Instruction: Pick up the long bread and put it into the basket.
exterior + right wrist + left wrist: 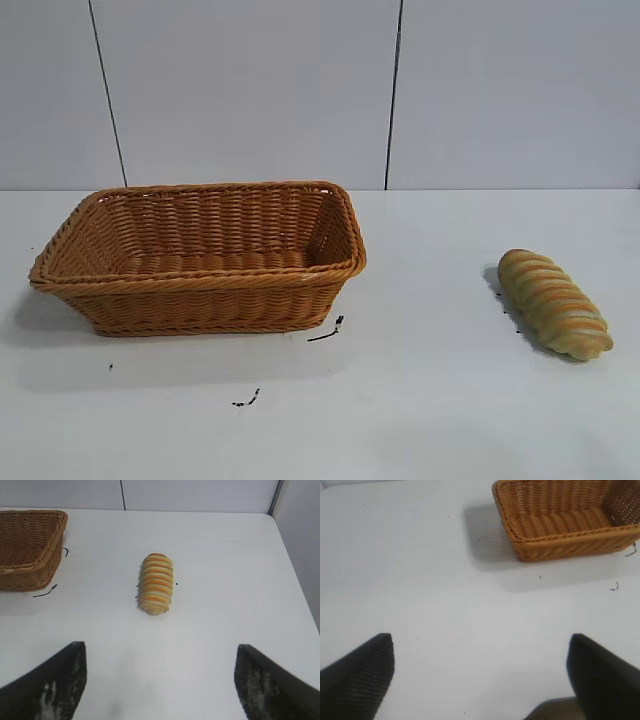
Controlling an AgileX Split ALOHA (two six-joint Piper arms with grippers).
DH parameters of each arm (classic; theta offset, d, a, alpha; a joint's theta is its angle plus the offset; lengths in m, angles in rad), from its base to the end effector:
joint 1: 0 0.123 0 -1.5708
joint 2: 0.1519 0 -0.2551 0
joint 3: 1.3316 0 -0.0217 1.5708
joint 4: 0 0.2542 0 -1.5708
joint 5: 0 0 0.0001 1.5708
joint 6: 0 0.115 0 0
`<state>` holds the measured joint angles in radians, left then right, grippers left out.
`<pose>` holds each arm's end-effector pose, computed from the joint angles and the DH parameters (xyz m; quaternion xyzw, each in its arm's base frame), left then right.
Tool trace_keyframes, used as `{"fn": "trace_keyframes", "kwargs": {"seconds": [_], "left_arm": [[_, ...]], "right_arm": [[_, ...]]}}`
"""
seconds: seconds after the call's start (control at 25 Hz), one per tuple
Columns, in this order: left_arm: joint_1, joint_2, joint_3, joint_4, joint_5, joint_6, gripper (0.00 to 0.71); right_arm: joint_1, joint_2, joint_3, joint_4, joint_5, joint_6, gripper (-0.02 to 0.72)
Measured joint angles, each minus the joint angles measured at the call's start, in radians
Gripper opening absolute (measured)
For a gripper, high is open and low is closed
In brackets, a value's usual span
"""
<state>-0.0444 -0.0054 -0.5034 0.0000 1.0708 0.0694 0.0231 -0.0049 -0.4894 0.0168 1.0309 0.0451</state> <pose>0.0480 -0.0021 0.2683 0.0485 0.8522 0.0065 0.5210 0.0516 0.0029 0.2681 0.0091 0.8468 0.0265 0.5312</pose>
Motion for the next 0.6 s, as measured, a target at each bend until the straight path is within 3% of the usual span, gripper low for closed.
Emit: {"fn": "trace_keyframes", "kwargs": {"seconds": [0.36, 0.6], "left_arm": [[0.0, 0.0, 0.0, 0.0, 0.0, 0.0, 0.696], [0.0, 0.0, 0.0, 0.0, 0.0, 0.0, 0.696]], "right_arm": [[0.0, 0.0, 0.0, 0.0, 0.0, 0.0, 0.564], [0.0, 0.058, -0.001, -0.003, -0.001, 0.0, 0.68]]}}
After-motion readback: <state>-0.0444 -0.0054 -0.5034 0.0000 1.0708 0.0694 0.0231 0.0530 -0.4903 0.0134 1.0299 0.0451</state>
